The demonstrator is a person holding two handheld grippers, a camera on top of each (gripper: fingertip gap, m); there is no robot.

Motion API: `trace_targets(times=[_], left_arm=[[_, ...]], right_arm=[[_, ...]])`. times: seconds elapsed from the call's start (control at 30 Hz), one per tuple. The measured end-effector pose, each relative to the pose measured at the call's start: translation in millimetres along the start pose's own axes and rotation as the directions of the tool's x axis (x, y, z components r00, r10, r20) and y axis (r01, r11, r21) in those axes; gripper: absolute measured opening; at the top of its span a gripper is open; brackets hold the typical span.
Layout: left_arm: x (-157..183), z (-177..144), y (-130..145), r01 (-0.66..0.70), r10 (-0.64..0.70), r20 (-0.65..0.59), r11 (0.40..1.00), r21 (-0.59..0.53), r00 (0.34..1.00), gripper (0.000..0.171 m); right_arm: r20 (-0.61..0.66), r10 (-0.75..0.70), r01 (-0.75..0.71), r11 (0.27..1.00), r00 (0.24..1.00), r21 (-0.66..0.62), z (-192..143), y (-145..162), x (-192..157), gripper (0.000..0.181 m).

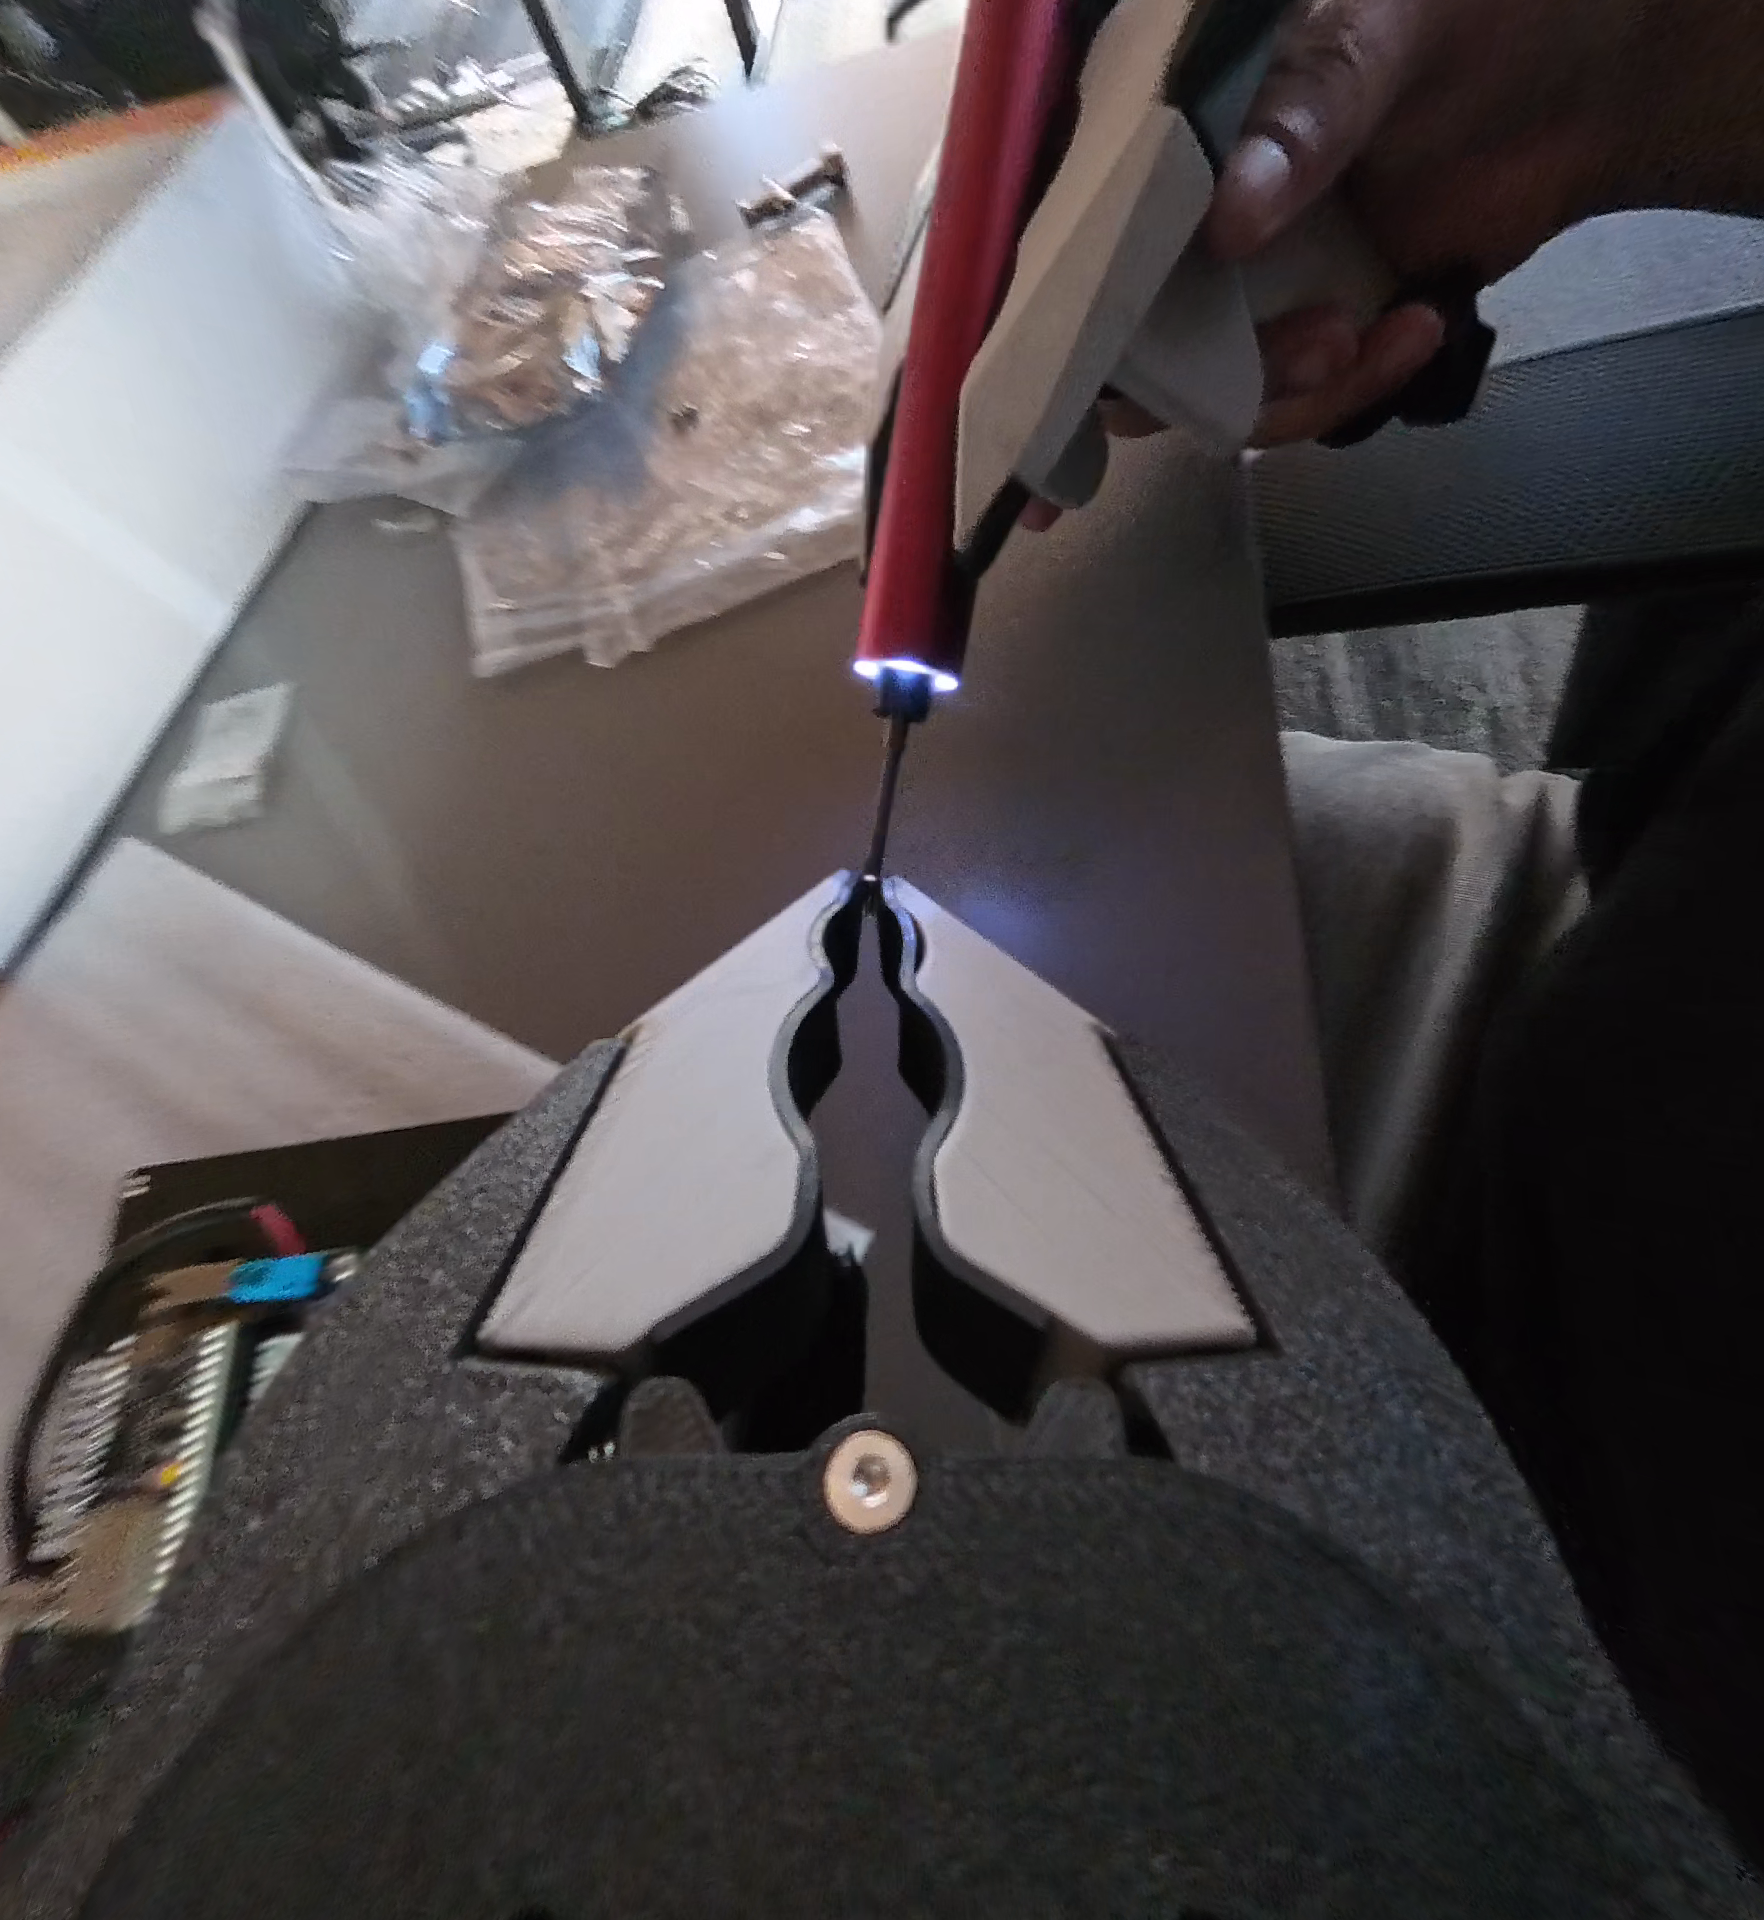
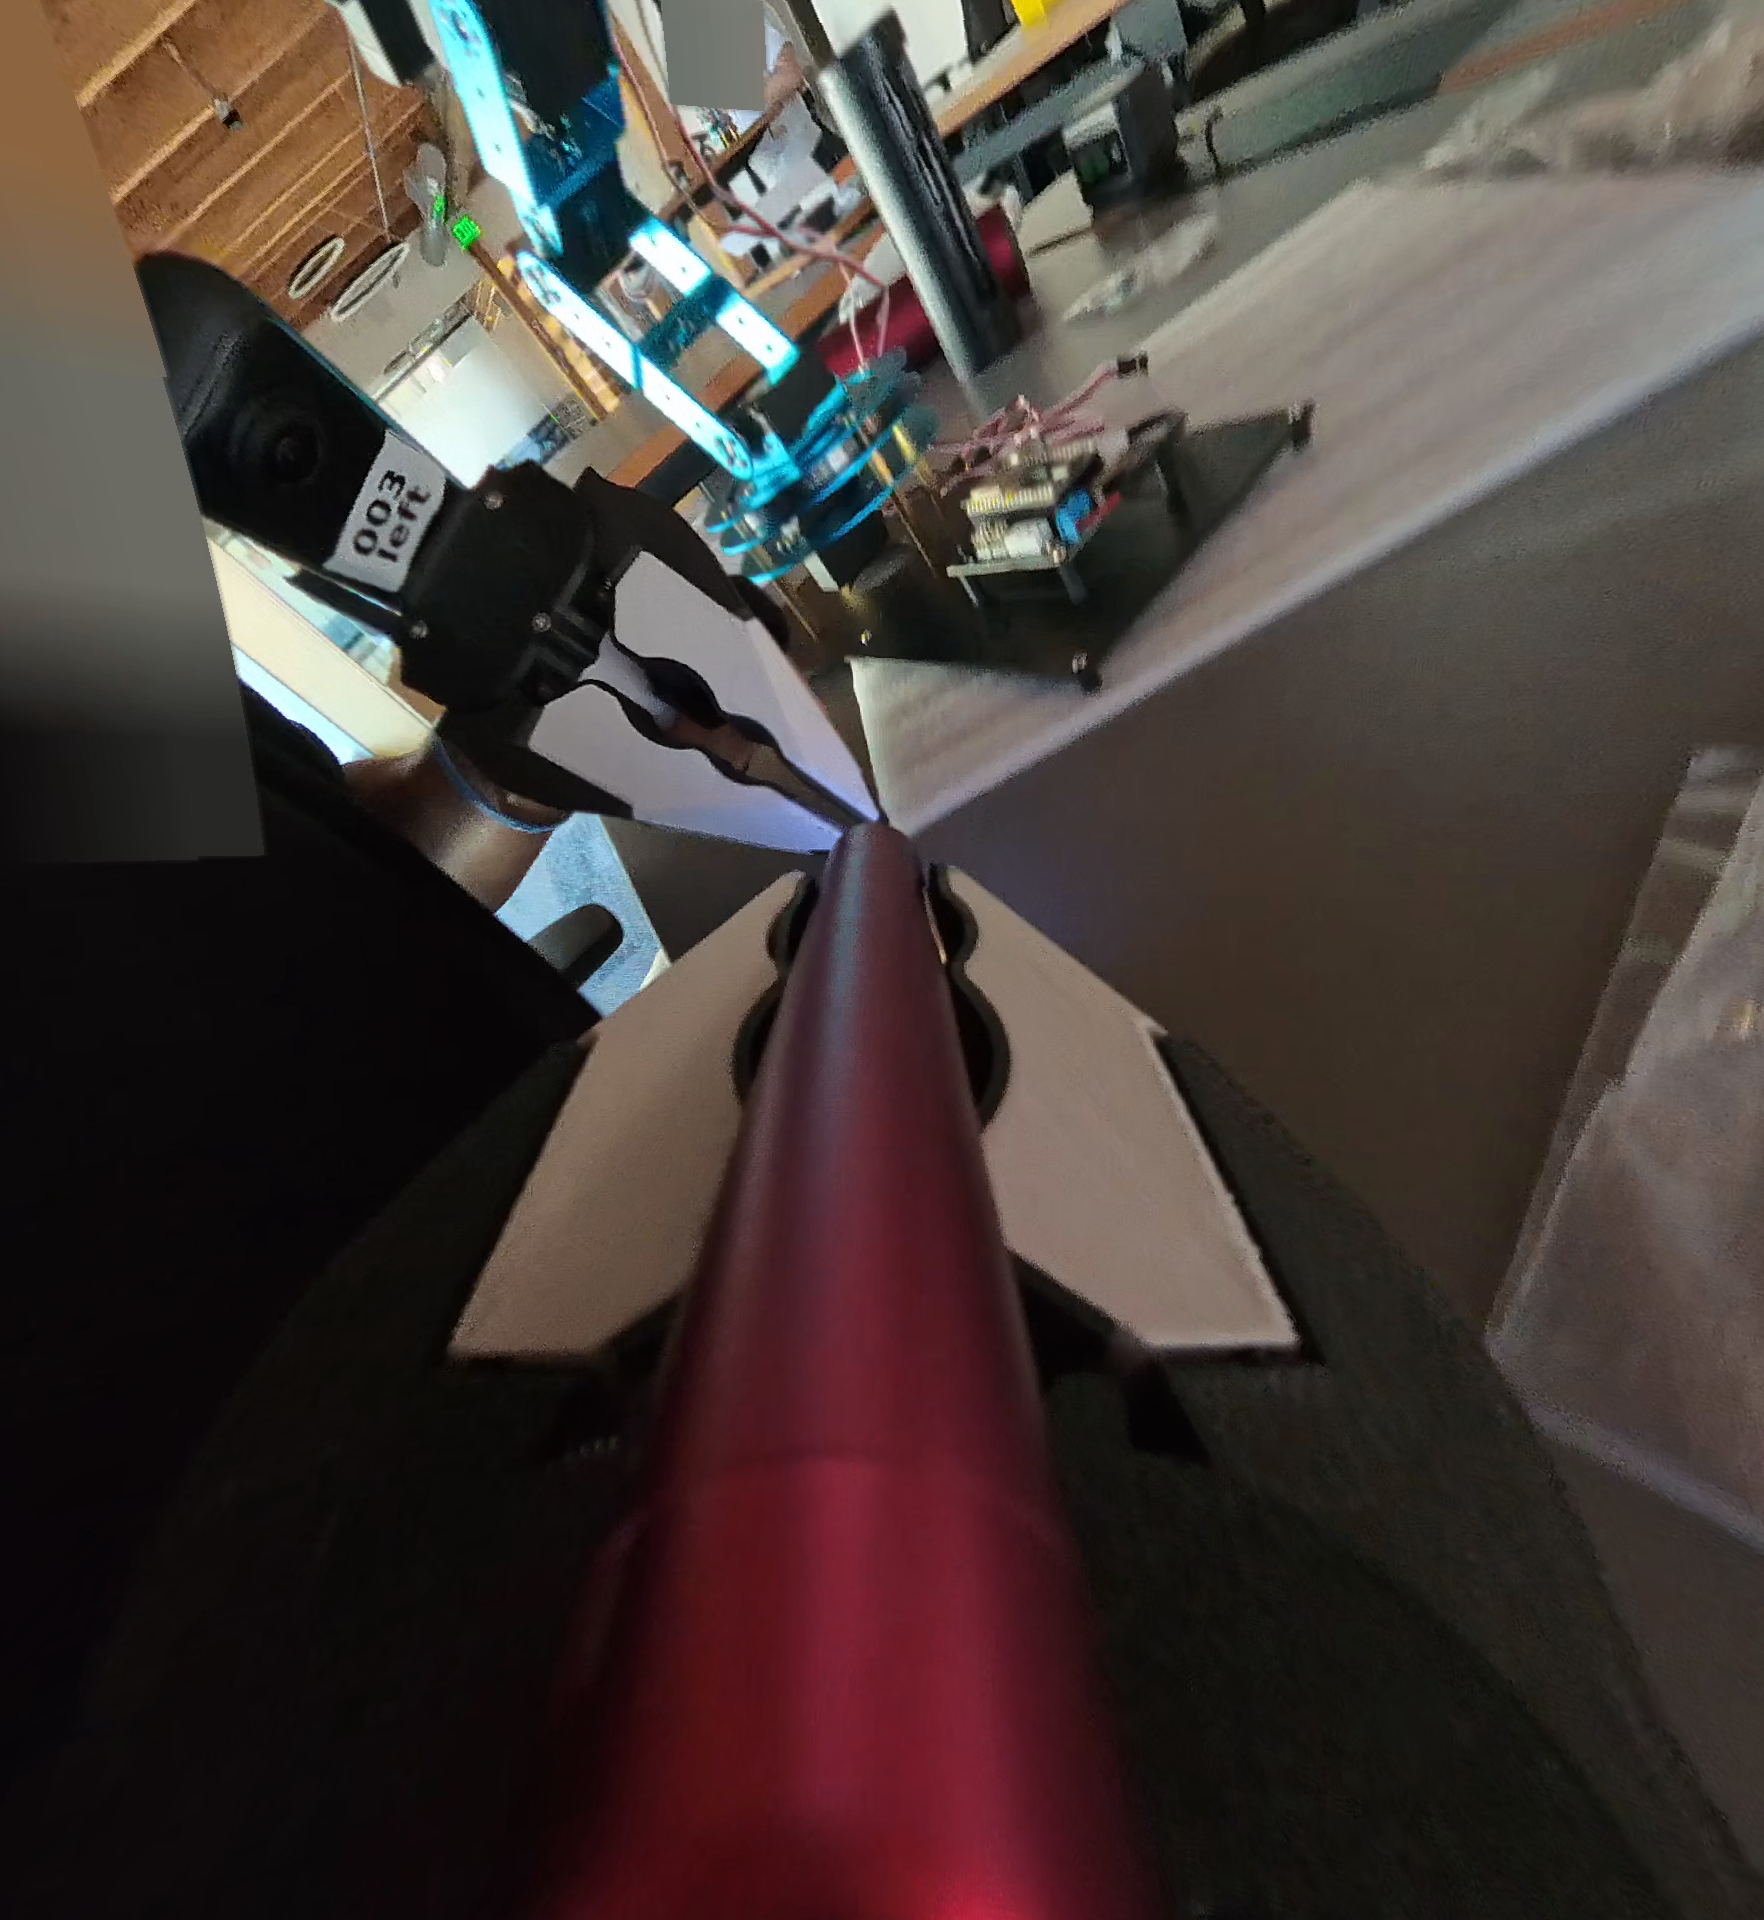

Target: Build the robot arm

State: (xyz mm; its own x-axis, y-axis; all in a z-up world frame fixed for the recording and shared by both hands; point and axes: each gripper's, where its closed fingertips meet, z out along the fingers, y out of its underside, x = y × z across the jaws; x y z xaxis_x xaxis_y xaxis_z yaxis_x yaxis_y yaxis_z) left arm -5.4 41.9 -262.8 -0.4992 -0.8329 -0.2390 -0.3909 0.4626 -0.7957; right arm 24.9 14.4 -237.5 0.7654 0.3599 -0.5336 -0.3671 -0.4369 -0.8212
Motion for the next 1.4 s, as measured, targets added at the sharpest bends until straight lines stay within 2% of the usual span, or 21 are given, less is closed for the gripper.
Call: trace_targets(times=[0.13, 0.3, 0.4, 0.5, 0.57, 0.67, 0.87, 1.07, 1.4], left_arm=[[-27, -23, -8, -0.017, 0.013, 0.125, 0.999, 0.033, 0.992, 0.004], [-48, -52, -8, 0.026, -0.042, 0.228, 0.997, 0.072, 0.973, 0.016], [-55, -68, 5, 0.099, -0.120, 0.276, 0.991, 0.087, 0.954, 0.016], [-63, -79, 30, 0.222, -0.238, 0.331, 0.971, 0.087, 0.913, 0.016], [-64, -81, 48, 0.305, -0.318, 0.340, 0.948, 0.092, 0.885, 0.017], [-64, -84, 67, 0.395, -0.410, 0.342, 0.911, 0.114, 0.846, 0.017], [-59, -89, 75, 0.393, -0.425, 0.329, 0.905, 0.160, 0.843, 0.017], [-56, -96, 68, 0.377, -0.433, 0.305, 0.898, 0.226, 0.848, 0.017], [-50, -86, 72, 0.382, -0.414, 0.272, 0.909, 0.166, 0.869, 0.020]], right_arm=[[0.029, -0.094, 0.093, 0.995, 0.995, 0.042, 17, -29, -5, 0.019], [0.029, -0.171, 0.170, 0.985, 0.985, 0.034, 37, -48, -2, 0.021], [0.040, -0.210, 0.209, 0.978, 0.977, 0.017, 46, -58, -1, 0.021], [0.038, -0.295, 0.296, 0.954, 0.955, -0.041, 56, -74, 4, 0.020], [0.031, -0.375, 0.376, 0.921, 0.926, -0.096, 66, -92, 12, 0.021], [0.090, -0.448, 0.457, 0.863, 0.889, -0.217, 88, -116, 23, 0.022], [0.221, -0.605, 0.628, 0.622, 0.765, -0.467, 139, -125, 65, 0.022], [0.327, -0.590, 0.657, 0.520, 0.738, -0.545, 157, -121, 77, 0.021], [0.431, -0.581, 0.702, 0.393, 0.690, -0.594, 168, -117, 73, 0.021]])
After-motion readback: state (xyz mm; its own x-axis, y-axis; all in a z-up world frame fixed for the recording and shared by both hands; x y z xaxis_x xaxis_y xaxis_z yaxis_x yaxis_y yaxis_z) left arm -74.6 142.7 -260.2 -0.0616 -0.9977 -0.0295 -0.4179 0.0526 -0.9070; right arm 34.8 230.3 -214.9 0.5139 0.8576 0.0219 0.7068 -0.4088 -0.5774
